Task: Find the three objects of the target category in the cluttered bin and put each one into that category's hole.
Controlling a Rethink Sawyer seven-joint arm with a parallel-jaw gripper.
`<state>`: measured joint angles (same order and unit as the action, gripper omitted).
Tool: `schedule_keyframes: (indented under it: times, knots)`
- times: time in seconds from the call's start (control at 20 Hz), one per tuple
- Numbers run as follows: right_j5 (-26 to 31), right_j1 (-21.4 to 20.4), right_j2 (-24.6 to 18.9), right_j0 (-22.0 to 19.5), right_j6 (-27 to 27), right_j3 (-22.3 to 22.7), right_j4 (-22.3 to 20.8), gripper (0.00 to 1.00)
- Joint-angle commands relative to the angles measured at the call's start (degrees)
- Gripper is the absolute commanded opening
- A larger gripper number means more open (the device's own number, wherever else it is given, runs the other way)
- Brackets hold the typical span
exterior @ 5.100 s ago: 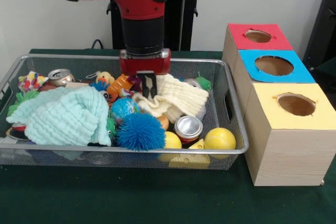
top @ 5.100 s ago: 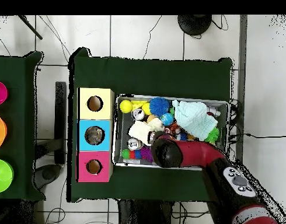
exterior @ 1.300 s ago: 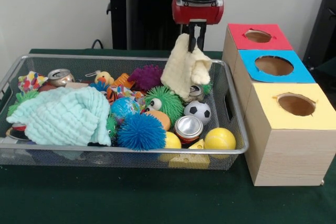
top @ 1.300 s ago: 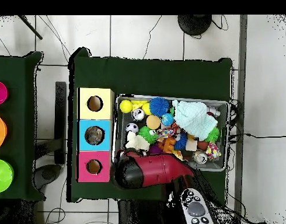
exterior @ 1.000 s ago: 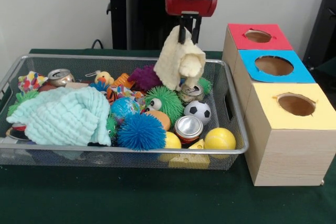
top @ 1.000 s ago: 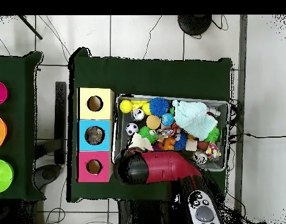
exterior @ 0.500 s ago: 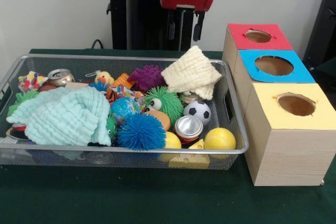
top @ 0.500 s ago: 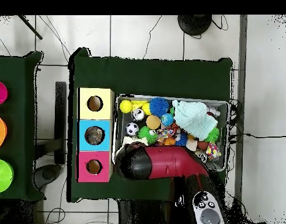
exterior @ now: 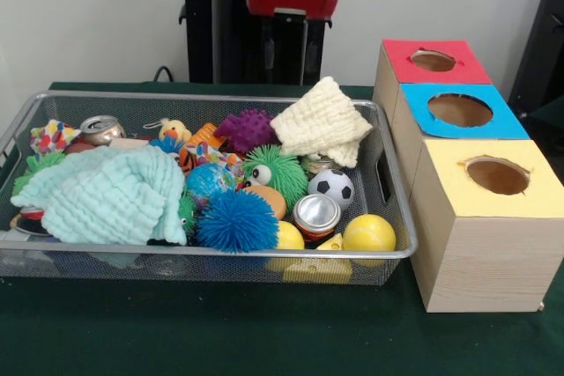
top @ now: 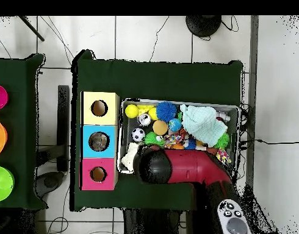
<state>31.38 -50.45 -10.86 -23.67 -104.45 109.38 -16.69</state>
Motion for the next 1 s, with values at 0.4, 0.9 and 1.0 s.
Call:
schedule_keyframes:
  times: [0.4, 0.9, 1.0]
  knots:
    - [7.2, 13.9, -9.6, -9.6, 14.3, -18.4, -5.3, 1.00]
    - [11.1, 19.7, -12.9, -12.7, 17.8, -27.0, -8.2, 1.00]
    - [11.7, 20.8, -13.6, -13.6, 18.7, -28.6, -8.9, 1.00]
